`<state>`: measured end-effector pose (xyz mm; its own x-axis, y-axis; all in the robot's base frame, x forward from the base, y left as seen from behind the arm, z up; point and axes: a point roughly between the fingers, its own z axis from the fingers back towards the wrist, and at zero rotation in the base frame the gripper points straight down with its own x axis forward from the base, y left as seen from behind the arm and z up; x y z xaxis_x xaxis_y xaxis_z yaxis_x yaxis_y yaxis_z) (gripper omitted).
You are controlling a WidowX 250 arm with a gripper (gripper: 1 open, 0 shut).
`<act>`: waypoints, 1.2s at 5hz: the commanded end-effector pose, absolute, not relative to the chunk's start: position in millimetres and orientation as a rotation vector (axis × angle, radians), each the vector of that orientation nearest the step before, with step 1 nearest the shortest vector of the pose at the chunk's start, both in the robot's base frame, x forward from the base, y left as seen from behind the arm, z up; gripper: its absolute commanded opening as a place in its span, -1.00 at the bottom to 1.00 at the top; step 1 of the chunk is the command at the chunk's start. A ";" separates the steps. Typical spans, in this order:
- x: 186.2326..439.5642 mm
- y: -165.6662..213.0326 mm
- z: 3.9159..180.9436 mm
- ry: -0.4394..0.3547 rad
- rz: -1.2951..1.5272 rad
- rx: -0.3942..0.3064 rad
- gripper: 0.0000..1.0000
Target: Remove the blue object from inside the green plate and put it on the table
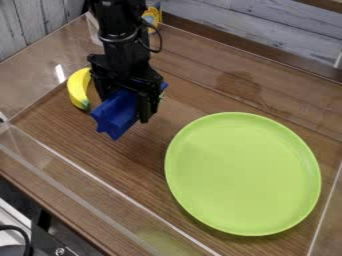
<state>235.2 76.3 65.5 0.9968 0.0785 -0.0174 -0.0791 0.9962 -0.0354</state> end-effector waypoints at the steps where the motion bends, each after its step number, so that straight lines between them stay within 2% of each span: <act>1: 239.1 82.0 68.4 -0.017 0.088 -0.032 1.00; 2: 240.5 83.8 64.0 -0.022 0.086 -0.039 1.00; 3: 240.8 85.4 59.1 -0.029 0.085 -0.050 -1.00; 6: 241.0 91.3 45.9 -0.043 0.083 -0.083 -1.00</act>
